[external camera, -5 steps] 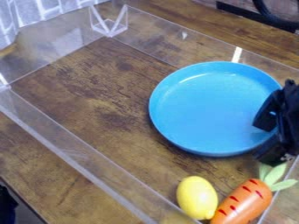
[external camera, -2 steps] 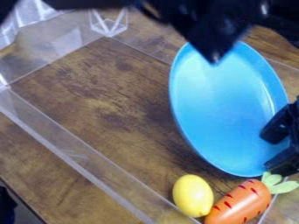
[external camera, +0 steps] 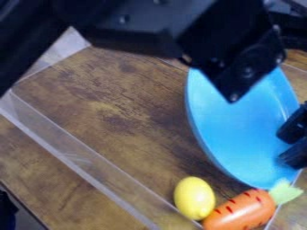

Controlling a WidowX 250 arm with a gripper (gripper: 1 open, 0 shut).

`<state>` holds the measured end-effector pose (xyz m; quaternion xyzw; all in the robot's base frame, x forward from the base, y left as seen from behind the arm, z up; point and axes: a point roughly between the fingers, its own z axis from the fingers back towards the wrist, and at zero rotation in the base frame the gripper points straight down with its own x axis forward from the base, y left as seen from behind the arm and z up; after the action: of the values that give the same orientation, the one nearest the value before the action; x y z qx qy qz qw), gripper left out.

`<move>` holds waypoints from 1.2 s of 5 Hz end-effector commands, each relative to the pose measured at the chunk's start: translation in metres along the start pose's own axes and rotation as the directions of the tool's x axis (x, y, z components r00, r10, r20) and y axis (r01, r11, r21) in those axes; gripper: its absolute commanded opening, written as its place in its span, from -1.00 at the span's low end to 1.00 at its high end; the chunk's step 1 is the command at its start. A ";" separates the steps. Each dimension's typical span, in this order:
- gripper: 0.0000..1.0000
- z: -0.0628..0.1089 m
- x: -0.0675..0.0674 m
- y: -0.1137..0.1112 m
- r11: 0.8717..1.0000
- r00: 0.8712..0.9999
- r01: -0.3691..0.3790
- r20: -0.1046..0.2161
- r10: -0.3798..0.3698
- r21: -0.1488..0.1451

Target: Move the carrot to the right side

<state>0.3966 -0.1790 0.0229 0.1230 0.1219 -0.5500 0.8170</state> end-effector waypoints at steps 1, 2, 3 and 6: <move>-1.00 -0.006 0.008 -0.010 0.985 0.985 0.172 0.002 -0.172 0.023; 1.00 -0.007 0.007 -0.014 0.971 0.971 0.239 -0.014 -0.238 0.029; 1.00 -0.008 0.002 -0.020 0.966 0.966 0.256 -0.026 -0.256 0.017; 1.00 -0.008 0.001 -0.012 0.952 0.951 0.304 -0.043 -0.305 -0.028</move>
<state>0.3842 -0.1792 0.0184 0.1172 0.1698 -0.6453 0.7356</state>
